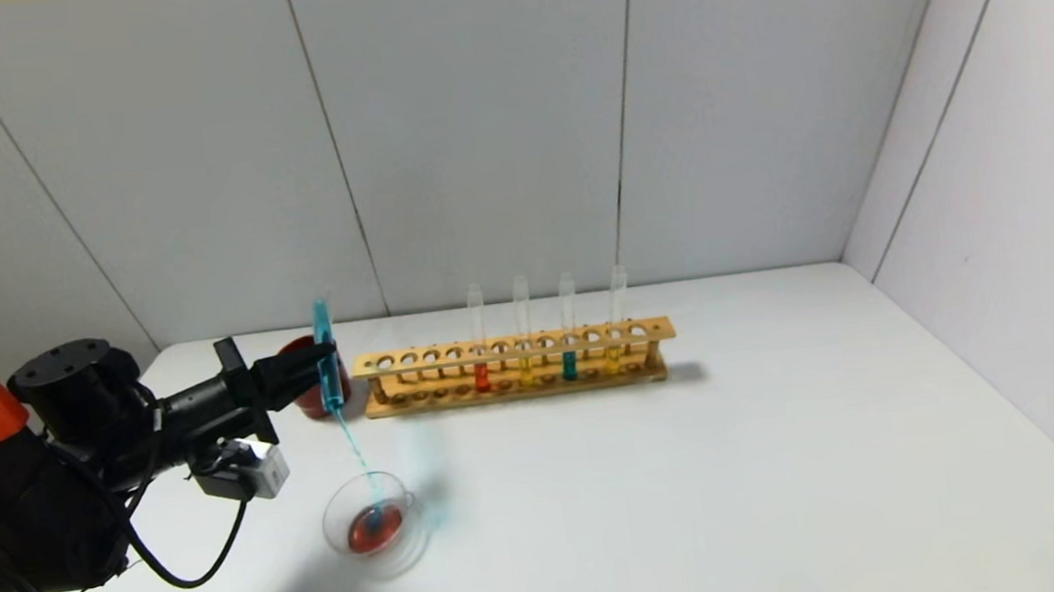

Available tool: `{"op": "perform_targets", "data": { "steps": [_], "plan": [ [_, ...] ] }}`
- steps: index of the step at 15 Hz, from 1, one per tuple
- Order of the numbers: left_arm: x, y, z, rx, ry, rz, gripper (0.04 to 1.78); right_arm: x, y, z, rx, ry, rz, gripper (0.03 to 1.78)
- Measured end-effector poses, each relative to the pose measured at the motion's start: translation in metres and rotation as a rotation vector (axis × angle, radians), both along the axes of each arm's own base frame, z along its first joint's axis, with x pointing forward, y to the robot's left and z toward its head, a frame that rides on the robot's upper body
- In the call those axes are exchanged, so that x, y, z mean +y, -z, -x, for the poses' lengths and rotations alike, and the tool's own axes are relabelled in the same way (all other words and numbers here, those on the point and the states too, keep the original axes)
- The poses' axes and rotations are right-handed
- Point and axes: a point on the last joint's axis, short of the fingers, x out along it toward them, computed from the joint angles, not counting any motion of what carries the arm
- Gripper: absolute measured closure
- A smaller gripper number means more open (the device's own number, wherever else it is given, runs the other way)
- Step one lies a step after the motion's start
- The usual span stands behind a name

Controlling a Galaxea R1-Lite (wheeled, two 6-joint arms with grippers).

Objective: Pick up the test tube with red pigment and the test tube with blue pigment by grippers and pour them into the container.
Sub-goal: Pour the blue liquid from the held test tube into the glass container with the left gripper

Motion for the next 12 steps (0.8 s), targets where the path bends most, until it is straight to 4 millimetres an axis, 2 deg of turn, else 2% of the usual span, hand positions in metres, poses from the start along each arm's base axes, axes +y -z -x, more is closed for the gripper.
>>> {"op": "perform_targets", "data": {
  "steps": [12],
  "plan": [
    [0.0000, -0.0023, 0.0004, -0.011, 0.000, -0.003, 1.52, 0.0000, 0.0000, 0.0000, 0.000, 0.000, 0.000, 0.06]
  ]
}}
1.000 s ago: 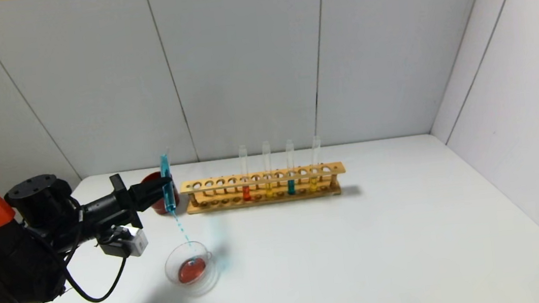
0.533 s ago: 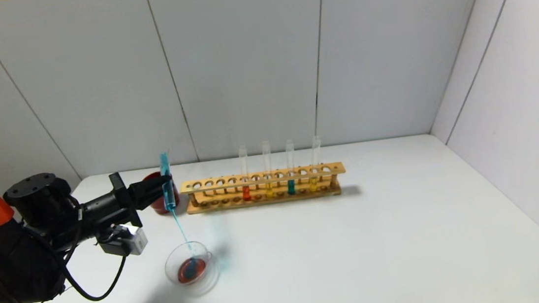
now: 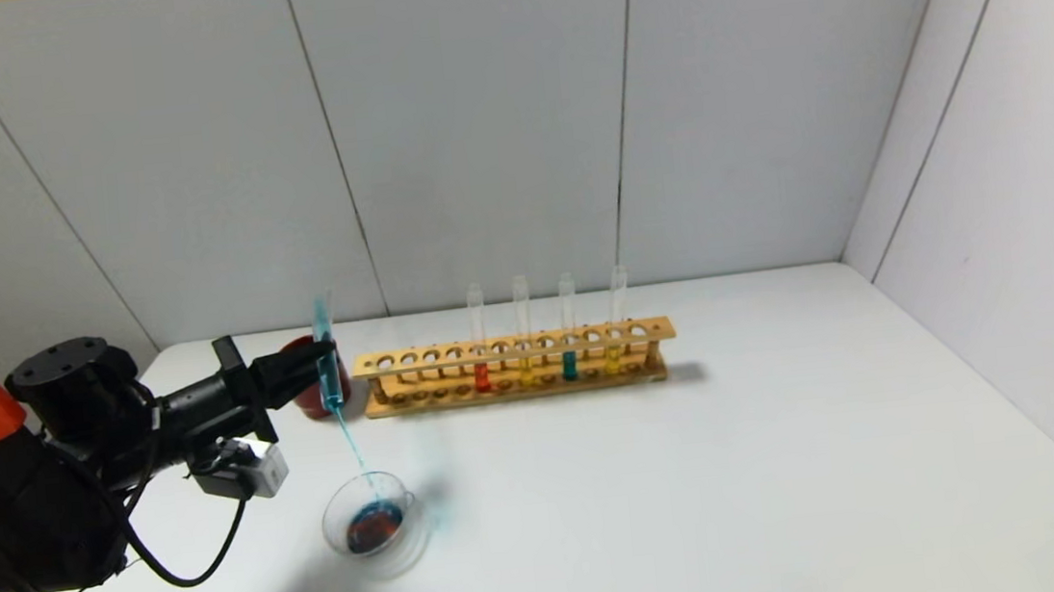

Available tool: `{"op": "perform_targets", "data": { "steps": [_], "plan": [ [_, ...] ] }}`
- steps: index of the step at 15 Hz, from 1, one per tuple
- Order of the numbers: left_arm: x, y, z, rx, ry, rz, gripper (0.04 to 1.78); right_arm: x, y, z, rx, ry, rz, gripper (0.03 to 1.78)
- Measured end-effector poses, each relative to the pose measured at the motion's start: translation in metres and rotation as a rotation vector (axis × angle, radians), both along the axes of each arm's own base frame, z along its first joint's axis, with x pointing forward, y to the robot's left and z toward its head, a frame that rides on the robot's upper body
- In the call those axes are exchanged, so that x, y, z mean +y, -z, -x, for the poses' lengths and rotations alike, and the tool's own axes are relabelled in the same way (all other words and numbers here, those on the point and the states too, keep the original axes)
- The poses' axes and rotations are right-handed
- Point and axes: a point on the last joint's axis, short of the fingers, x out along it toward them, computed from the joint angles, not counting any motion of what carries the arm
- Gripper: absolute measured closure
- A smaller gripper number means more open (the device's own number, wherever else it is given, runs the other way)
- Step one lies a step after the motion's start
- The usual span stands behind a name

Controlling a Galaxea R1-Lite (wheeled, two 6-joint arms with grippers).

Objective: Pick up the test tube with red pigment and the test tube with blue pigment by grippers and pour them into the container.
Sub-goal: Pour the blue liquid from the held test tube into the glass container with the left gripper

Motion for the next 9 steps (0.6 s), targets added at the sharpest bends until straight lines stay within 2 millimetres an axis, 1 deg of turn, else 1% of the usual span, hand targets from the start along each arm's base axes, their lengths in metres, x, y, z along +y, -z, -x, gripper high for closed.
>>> {"op": "perform_targets", "data": {
  "steps": [9],
  "plan": [
    [-0.0004, -0.0055, 0.0012, -0.018, -0.002, -0.002, 1.52, 0.0000, 0.0000, 0.0000, 0.000, 0.001, 0.000, 0.06]
  ]
}}
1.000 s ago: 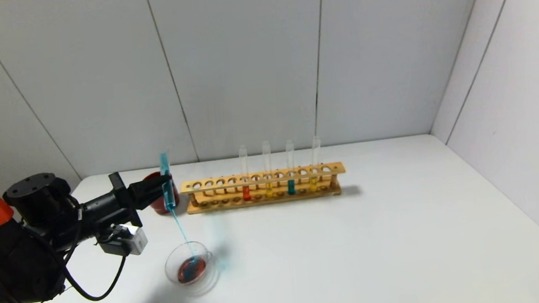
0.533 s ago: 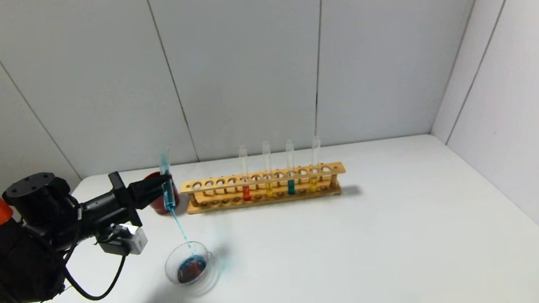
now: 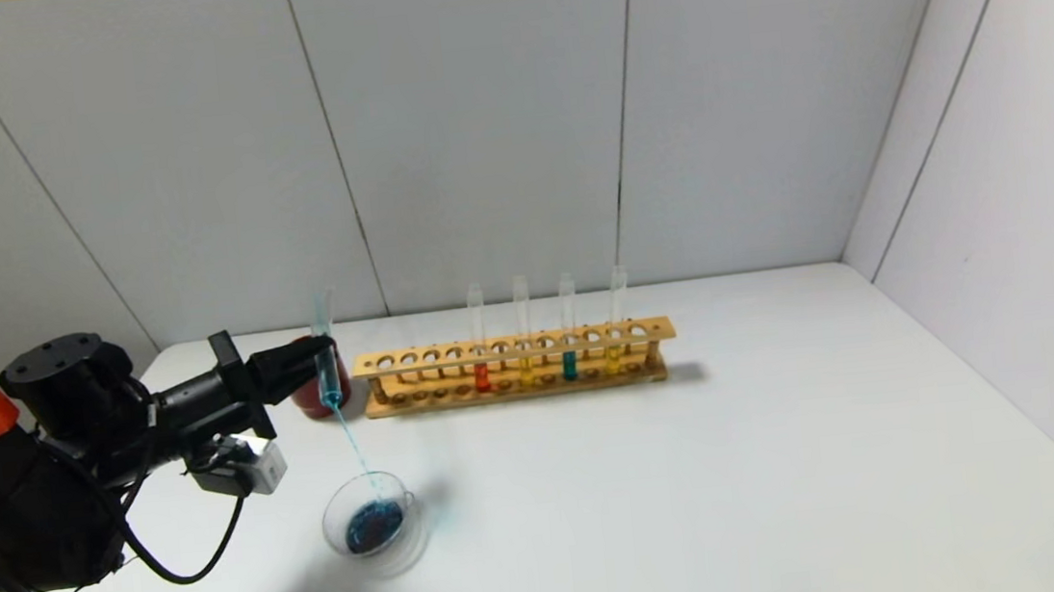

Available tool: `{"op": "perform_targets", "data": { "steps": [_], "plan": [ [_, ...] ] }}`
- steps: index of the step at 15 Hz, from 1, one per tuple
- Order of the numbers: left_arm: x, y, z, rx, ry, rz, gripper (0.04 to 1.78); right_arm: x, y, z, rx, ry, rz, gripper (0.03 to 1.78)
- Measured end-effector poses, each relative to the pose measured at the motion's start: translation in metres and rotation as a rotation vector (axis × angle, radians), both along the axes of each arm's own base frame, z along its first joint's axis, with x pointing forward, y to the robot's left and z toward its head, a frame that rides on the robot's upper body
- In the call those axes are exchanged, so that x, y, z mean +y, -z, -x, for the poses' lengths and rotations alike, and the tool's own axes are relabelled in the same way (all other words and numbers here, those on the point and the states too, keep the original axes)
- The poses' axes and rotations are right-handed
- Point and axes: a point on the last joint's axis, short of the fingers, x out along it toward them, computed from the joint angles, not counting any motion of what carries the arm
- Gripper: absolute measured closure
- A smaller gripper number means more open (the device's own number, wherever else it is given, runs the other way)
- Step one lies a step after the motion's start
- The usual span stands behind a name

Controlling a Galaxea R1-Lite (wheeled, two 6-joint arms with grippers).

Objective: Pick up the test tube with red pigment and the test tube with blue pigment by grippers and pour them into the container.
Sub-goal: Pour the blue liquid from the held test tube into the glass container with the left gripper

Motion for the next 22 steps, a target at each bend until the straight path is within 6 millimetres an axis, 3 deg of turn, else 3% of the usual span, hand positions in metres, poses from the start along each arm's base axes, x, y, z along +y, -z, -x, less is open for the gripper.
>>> {"op": "perform_targets", "data": {
  "steps": [22],
  "plan": [
    [-0.003, -0.015, 0.003, -0.056, 0.000, -0.010, 1.52, 0.000, 0.000, 0.000, 0.000, 0.000, 0.000, 0.06]
  ]
}}
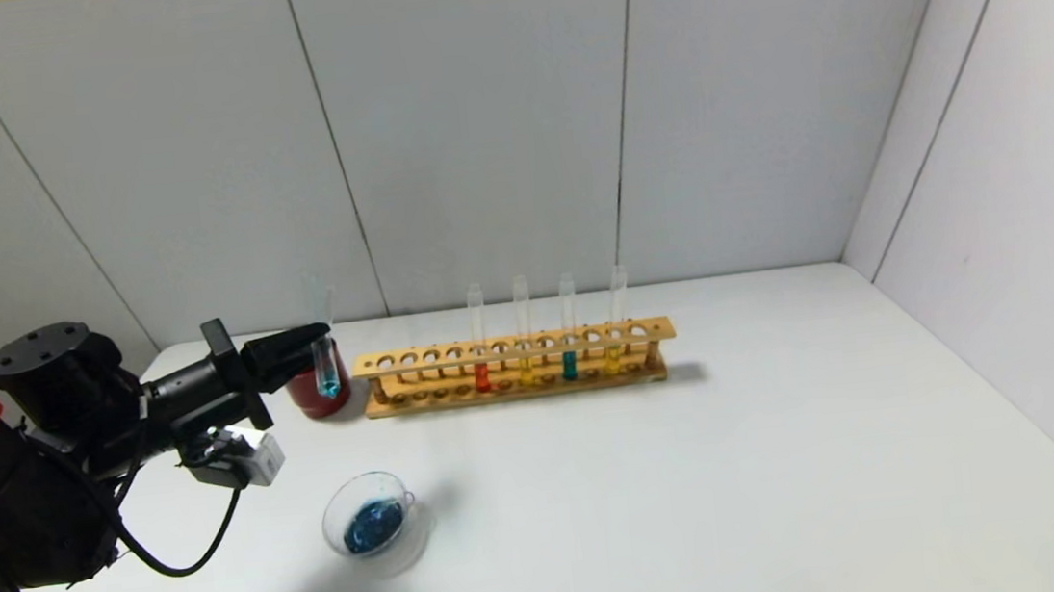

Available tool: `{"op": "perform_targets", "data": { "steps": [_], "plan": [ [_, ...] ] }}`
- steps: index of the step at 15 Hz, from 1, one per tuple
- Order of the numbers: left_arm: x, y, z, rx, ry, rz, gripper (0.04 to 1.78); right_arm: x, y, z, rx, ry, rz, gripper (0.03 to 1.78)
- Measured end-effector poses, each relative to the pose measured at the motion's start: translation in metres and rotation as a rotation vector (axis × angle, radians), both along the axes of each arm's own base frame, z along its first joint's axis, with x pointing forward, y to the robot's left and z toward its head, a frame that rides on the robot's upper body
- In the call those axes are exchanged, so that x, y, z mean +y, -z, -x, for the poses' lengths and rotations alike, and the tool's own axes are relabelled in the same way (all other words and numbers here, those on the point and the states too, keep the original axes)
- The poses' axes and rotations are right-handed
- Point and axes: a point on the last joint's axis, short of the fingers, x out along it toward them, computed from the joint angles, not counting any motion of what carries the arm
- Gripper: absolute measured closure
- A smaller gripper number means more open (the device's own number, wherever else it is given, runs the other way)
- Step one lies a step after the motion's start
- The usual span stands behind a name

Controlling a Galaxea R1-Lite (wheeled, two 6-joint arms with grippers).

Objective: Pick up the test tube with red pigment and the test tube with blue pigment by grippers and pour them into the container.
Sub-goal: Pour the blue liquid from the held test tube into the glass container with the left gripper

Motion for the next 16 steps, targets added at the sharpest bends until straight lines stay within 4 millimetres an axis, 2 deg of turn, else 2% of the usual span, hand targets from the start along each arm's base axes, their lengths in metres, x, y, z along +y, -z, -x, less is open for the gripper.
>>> {"op": "perform_targets", "data": {
  "steps": [16],
  "plan": [
    [-0.0004, 0.0036, -0.0022, 0.006, -0.036, 0.001, 1.52, 0.0000, 0.0000, 0.0000, 0.000, 0.000, 0.000, 0.06]
  ]
}}
